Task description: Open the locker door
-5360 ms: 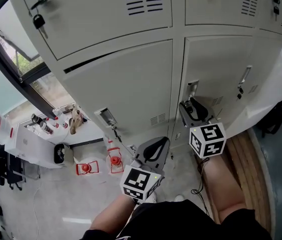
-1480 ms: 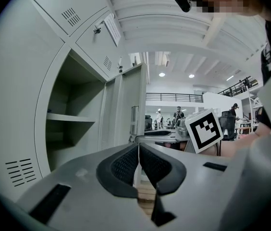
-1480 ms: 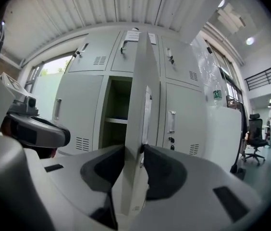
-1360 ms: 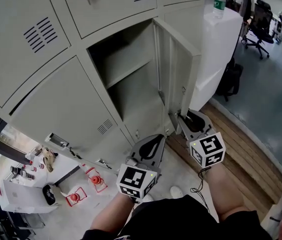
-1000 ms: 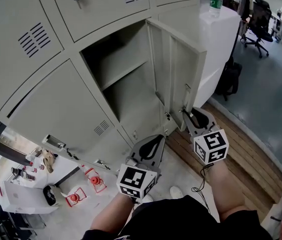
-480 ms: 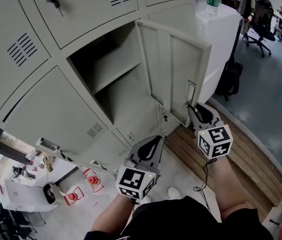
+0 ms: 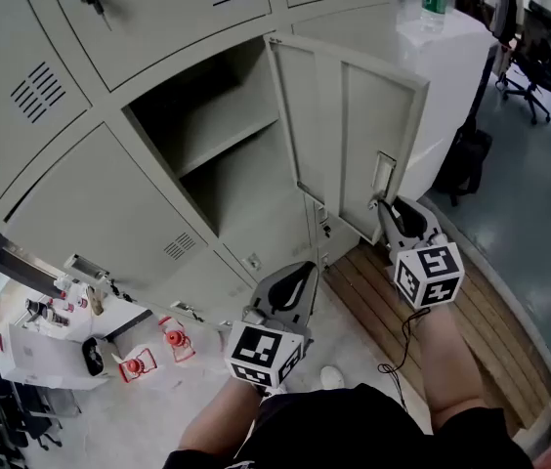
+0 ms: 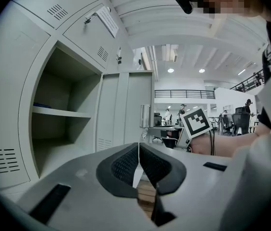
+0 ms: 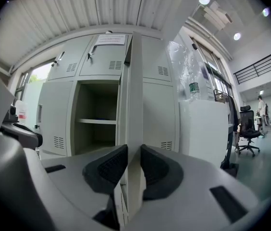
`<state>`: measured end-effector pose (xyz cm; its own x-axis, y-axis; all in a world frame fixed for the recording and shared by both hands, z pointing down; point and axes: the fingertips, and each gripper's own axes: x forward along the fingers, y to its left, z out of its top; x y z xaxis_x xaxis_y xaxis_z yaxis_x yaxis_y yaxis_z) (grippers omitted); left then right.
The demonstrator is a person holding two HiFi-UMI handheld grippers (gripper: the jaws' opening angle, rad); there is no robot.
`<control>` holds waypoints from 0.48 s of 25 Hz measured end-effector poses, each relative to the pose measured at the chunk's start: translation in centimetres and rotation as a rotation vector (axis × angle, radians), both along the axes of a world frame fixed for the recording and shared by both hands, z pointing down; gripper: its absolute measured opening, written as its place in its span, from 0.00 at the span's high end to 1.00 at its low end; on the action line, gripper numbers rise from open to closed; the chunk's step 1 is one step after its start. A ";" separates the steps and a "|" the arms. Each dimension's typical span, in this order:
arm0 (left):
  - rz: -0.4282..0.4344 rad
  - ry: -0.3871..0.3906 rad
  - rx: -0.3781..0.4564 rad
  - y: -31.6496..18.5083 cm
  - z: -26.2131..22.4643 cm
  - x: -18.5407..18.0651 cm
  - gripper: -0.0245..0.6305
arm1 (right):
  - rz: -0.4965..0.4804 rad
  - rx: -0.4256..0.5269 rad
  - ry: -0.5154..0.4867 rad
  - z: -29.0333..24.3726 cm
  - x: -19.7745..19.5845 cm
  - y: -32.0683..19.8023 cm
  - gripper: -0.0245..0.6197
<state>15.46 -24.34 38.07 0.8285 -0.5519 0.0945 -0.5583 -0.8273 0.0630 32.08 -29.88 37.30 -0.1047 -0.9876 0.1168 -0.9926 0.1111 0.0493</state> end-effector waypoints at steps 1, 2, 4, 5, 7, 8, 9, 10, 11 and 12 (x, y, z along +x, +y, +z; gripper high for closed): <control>-0.012 0.001 -0.001 0.0 0.0 0.1 0.93 | -0.009 0.001 0.000 0.0 0.1 -0.1 0.75; -0.023 0.001 -0.002 0.0 0.1 0.3 0.93 | -0.018 0.001 0.000 0.0 0.3 -0.1 0.75; -0.046 0.001 -0.005 0.3 0.3 0.4 0.93 | -0.033 0.002 0.004 0.0 0.4 -0.1 0.75; -0.057 0.001 -0.006 0.4 0.3 0.4 0.93 | -0.039 0.004 0.008 0.0 0.4 -0.1 0.75; -0.080 -0.001 -0.006 0.7 0.4 0.2 0.93 | -0.046 0.012 0.021 0.0 0.4 -0.1 0.74; -0.090 -0.003 -0.006 0.8 0.5 0.0 0.93 | -0.045 0.017 0.027 0.0 0.4 0.0 0.74; -0.100 -0.005 -0.005 1.0 0.5 -0.2 0.93 | -0.043 0.022 0.028 0.0 0.5 0.1 0.73; -0.111 -0.006 -0.004 1.2 0.5 -0.5 0.93 | -0.039 0.027 0.025 -0.1 0.5 0.3 0.73; -0.121 -0.007 -0.002 1.4 0.4 -0.8 0.93 | -0.036 0.033 0.019 -0.2 0.5 0.5 0.73; -0.132 -0.007 0.000 1.6 0.3 -1.2 0.93 | -0.033 0.039 0.013 -0.3 0.5 0.8 0.73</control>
